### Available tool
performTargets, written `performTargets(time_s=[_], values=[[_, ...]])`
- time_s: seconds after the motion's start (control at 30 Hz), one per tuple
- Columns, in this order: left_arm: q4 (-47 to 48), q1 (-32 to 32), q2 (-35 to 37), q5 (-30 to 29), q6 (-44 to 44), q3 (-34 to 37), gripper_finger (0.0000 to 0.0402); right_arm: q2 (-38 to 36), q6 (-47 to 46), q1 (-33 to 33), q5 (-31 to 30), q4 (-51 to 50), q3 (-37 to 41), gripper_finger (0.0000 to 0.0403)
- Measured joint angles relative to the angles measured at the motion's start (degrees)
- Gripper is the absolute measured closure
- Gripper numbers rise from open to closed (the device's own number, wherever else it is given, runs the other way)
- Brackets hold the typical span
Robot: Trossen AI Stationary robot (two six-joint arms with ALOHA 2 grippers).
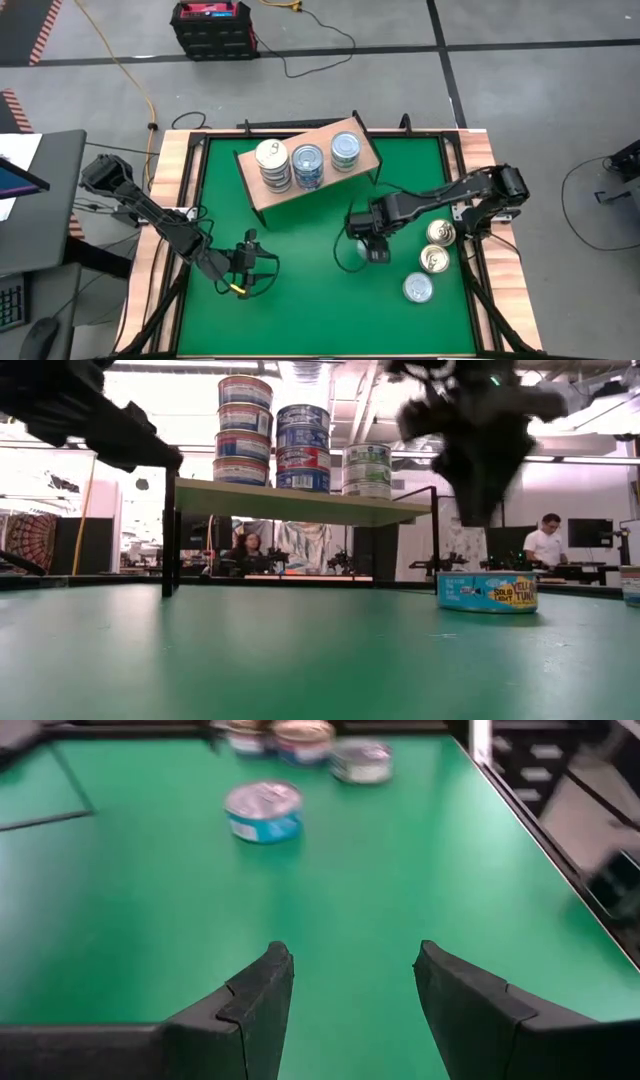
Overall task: Stack canned seafood by type on shelf
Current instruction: Stack the yellow blue tuna can on top of the blue tuna can on the shelf
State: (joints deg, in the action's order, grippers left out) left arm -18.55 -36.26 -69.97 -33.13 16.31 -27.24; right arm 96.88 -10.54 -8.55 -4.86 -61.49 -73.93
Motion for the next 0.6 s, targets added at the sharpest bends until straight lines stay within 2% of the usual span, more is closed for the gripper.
performTargets(time_s=[0.13, 0.33, 0.47, 0.6], values=[[-7.17, 2.88, -5.42, -1.21, 0.41, 0.00, 0.0200, 0.18, -1.74, -1.12, -0.05, 0.83, 6.54, 0.0143], [-21.36, 8.65, -18.96, 4.77, -0.60, -0.42, 0.0200, -1.69, -4.86, -1.08, -0.92, 1.54, 12.98, 0.0143], [-21.52, 12.08, -25.59, 5.51, -1.22, -4.06, 0.0200, -0.92, -2.12, -1.10, -1.29, 10.62, 15.89, 0.0143], [-16.05, 13.61, -29.20, 12.65, -1.97, -8.88, 0.0200, -0.92, -0.26, -1.93, -1.21, 21.62, 16.34, 0.0143]])
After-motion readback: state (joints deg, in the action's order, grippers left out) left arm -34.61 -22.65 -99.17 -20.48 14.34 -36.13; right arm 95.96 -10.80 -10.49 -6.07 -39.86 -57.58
